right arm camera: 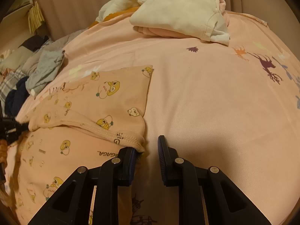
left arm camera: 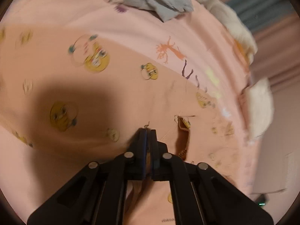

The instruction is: Fold small clothes

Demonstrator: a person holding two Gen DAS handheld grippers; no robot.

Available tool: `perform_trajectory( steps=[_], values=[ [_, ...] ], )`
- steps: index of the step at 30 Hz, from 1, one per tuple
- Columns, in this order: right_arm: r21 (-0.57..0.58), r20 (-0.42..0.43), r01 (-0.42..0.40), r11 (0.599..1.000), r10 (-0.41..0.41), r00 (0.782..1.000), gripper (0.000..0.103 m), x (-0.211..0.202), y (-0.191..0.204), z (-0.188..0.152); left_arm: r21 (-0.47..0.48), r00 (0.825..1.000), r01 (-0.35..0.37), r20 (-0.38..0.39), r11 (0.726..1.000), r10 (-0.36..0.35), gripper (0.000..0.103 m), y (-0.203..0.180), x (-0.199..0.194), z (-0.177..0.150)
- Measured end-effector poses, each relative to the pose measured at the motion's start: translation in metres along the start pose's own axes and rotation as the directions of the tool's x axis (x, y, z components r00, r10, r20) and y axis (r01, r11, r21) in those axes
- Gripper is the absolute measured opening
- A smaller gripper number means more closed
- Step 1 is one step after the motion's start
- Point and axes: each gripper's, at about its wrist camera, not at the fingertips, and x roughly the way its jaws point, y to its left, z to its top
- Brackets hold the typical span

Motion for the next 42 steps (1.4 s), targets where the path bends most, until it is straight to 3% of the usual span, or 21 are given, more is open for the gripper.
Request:
perform_trajectory(
  steps=[1, 3, 4, 5, 8, 10, 12, 14, 16, 18, 19, 21, 24, 27, 30, 34, 37, 39, 42],
  values=[
    [-0.005, 0.001, 0.006, 1.0, -0.006, 1.0, 0.019, 0.0, 0.001, 0.0, -0.023, 1.0, 0.028, -0.006, 0.999, -0.028, 0.001, 0.004, -0.002, -0.001],
    [-0.01, 0.0, 0.012, 1.0, -0.012, 1.0, 0.019, 0.0, 0.002, 0.0, -0.055, 0.997, 0.07, -0.028, 0.996, -0.072, 0.019, 0.003, -0.004, -0.004],
    [-0.01, -0.001, 0.012, 1.0, -0.012, 1.0, 0.019, 0.0, 0.002, 0.0, -0.065, 0.993, 0.106, -0.045, 0.992, -0.109, 0.04, -0.002, -0.005, -0.007],
    [-0.009, -0.001, 0.011, 1.0, -0.011, 1.0, 0.019, 0.001, 0.002, 0.0, -0.065, 0.985, 0.159, -0.063, 0.985, -0.163, 0.053, -0.01, -0.006, -0.011],
    [-0.004, 0.0, 0.007, 1.0, -0.007, 1.0, 0.019, 0.001, 0.0, 0.001, -0.062, 0.959, 0.247, -0.128, 0.967, -0.253, 0.068, -0.03, -0.004, -0.025],
    [-0.007, 0.001, 0.01, 1.0, -0.01, 1.0, 0.019, 0.0, 0.001, 0.0, -0.046, 0.954, 0.24, -0.171, 0.97, -0.244, 0.068, -0.041, 0.008, -0.035],
    [-0.009, 0.003, 0.014, 1.0, -0.014, 1.0, 0.019, 0.0, 0.002, 0.0, -0.042, 0.965, 0.192, -0.171, 0.981, -0.196, 0.068, -0.046, 0.019, -0.041],
    [-0.009, 0.003, 0.013, 1.0, -0.013, 1.0, 0.019, 0.0, 0.002, 0.0, -0.082, 0.972, 0.207, -0.092, 0.975, -0.214, 0.067, -0.048, 0.019, -0.041],
    [-0.007, 0.005, 0.011, 1.0, -0.011, 1.0, 0.019, 0.0, 0.002, -0.001, -0.12, 0.965, 0.254, -0.032, 0.96, -0.259, 0.063, -0.05, 0.022, -0.035],
    [-0.006, 0.007, 0.011, 1.0, -0.011, 1.0, 0.019, 0.0, 0.002, -0.001, -0.134, 0.969, 0.241, -0.012, 0.961, -0.245, 0.031, -0.053, 0.029, -0.032],
    [-0.007, 0.008, 0.011, 1.0, -0.011, 1.0, 0.019, 0.0, 0.002, -0.001, -0.117, 0.98, 0.196, -0.013, 0.974, -0.199, 0.011, -0.057, 0.032, -0.032],
    [-0.002, 0.009, 0.005, 1.0, -0.005, 1.0, 0.019, 0.0, 0.001, -0.001, -0.042, 0.997, 0.072, 0.008, 0.997, -0.072, 0.01, -0.063, 0.032, -0.034],
    [0.012, 0.01, -0.013, 1.0, 0.013, 1.0, 0.02, -0.001, -0.002, -0.001, -0.021, 0.997, 0.082, -0.002, 0.996, -0.082, 0.009, -0.054, 0.027, -0.03],
    [0.012, 0.011, -0.017, 1.0, 0.017, 1.0, 0.021, -0.001, -0.003, -0.001, 0.014, 0.999, 0.03, -0.026, 0.999, -0.03, 0.01, -0.04, 0.018, -0.028],
    [-0.011, 0.008, -0.021, 1.0, 0.021, 1.0, 0.03, 0.0, 0.001, -0.001, 0.027, 1.0, 0.016, -0.027, 1.0, -0.015, 0.011, -0.031, 0.014, -0.029],
    [-0.097, 0.013, 0.085, 0.992, -0.084, 0.996, 0.03, 0.002, 0.02, -0.002, -0.003, 0.998, 0.041, -0.047, 0.999, -0.041, 0.016, -0.026, 0.009, -0.027],
    [-0.11, 0.016, 0.107, 0.988, -0.106, 0.994, 0.03, 0.002, 0.022, -0.001, -0.003, 0.998, 0.035, -0.048, 0.999, -0.035, 0.021, -0.025, -0.001, -0.029],
    [-0.083, 0.012, 0.084, 0.993, -0.083, 0.996, 0.03, 0.002, 0.016, -0.001, 0.046, 0.999, 0.001, -0.041, 0.999, 0.001, 0.022, -0.028, -0.01, -0.032],
    [-0.05, 0.004, 0.062, 0.997, -0.062, 0.998, 0.03, -0.001, 0.01, -0.003, 0.117, 0.995, -0.104, 0.014, 0.988, 0.103, 0.022, -0.025, -0.026, -0.033]
  ],
)
